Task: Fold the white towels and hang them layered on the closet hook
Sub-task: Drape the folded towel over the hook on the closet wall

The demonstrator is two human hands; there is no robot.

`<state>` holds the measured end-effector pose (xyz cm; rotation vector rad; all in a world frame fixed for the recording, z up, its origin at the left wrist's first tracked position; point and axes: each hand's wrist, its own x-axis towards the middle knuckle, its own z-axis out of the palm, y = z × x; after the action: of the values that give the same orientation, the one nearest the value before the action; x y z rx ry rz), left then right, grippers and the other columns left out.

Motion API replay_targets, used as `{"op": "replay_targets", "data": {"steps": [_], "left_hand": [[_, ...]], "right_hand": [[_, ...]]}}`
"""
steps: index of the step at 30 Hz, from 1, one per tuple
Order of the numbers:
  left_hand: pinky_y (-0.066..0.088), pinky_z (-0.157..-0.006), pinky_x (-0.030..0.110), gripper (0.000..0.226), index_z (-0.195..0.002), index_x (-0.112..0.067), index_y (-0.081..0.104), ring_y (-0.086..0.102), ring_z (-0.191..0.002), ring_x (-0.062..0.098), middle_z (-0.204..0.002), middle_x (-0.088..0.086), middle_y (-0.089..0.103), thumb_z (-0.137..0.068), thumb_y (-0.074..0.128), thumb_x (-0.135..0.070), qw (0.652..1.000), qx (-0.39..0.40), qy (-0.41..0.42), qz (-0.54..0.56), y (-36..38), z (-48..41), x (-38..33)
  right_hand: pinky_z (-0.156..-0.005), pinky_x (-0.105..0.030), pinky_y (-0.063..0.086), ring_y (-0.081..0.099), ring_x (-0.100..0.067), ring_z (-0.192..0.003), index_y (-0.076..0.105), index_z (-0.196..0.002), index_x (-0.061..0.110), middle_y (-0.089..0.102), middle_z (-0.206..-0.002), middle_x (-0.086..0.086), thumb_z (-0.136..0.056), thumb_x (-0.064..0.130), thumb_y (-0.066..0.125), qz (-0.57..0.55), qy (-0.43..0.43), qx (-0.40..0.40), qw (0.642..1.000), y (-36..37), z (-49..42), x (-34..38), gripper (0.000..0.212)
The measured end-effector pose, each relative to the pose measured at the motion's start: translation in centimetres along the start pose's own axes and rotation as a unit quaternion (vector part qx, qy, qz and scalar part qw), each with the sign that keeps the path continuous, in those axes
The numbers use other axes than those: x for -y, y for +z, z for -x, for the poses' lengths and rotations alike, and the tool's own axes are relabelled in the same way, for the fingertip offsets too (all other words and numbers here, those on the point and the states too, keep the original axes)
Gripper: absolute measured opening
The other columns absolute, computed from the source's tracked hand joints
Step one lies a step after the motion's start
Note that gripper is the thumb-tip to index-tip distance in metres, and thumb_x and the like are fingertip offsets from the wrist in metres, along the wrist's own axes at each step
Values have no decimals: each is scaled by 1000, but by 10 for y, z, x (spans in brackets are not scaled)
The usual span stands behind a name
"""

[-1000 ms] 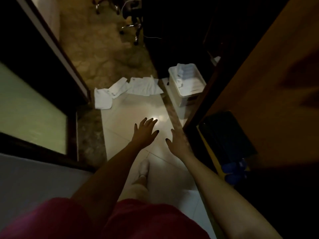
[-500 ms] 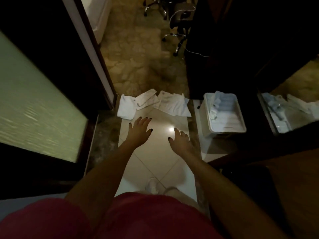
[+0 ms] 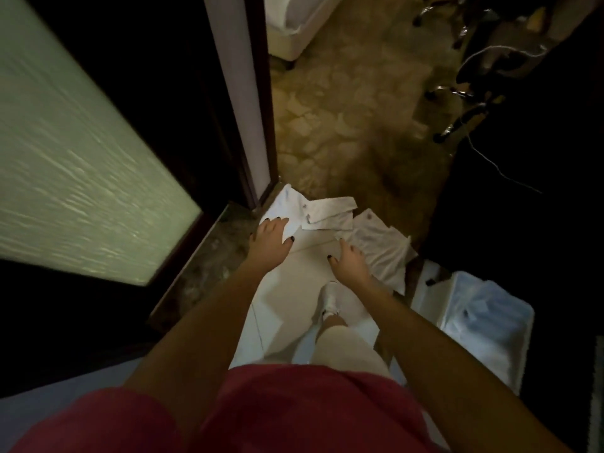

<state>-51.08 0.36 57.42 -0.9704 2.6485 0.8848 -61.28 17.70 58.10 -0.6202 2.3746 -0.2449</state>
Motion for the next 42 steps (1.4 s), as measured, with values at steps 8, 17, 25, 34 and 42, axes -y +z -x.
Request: {"op": "replay_targets", "data": {"steps": [8,17,25,34,42], "left_hand": [[28,-115,49,50,-147,-16,35,27,-142,29,-153,9,36,-101,47,-30,990,-4,-113,83,12,-110,-35],[29,-113,45,49,-147,-15,36,28,-140,31,-152,13,35,-101,47,-29,977,14,-168,131,109,-308,22],[29,-112,42,50,-148,-14,34,31,-140,31,-153,13,35,-102,46,-31,976,18,-175,131,256,-492,123],[29,-113,42,56,-151,-15,29,30,-141,31,-156,12,30,-101,47,-35,991,7,-124,42,368,-632,249],[30,-111,41,59,-145,-9,36,30,-139,34,-148,18,36,-97,53,-39,985,-49,-155,64,420,-706,283]], "right_hand": [[-112,-53,30,29,-40,-140,23,-153,12,31,-153,-19,-101,34,46,-4,-33,64,997,-65,-164,-12,61],[-110,-50,34,34,-37,-139,29,-151,10,35,-152,-18,-102,31,47,-21,-24,78,996,-26,-370,-28,56],[-108,-44,35,38,-36,-135,36,-147,9,40,-149,-16,-102,31,47,9,-47,78,996,106,-580,-72,52],[-103,-39,39,48,-35,-126,47,-139,4,51,-138,-19,-100,26,52,-47,-86,59,993,251,-753,-104,45],[-79,-36,45,54,-22,-86,61,-97,8,58,-92,-7,-95,25,60,-101,-99,99,985,306,-831,-110,18]]}}
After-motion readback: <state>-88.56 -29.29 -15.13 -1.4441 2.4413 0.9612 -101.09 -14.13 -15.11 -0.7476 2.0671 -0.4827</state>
